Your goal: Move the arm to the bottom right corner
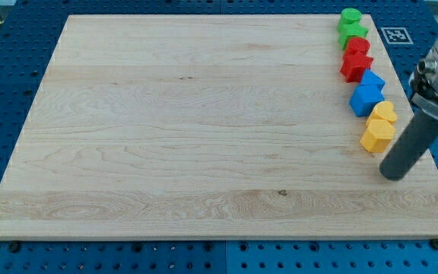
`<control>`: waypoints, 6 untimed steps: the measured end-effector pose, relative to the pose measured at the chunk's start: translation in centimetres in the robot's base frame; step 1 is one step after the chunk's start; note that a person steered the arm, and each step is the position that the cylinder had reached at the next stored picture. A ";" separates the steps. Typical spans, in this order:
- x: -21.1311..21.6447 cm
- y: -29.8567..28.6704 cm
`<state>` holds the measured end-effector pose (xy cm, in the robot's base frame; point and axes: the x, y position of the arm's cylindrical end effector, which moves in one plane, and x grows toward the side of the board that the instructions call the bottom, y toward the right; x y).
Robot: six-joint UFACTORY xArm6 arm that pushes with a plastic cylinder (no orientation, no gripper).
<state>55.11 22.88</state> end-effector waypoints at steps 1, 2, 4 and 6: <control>0.6 1.4; 1.3 3.1; 1.3 3.1; 0.8 3.4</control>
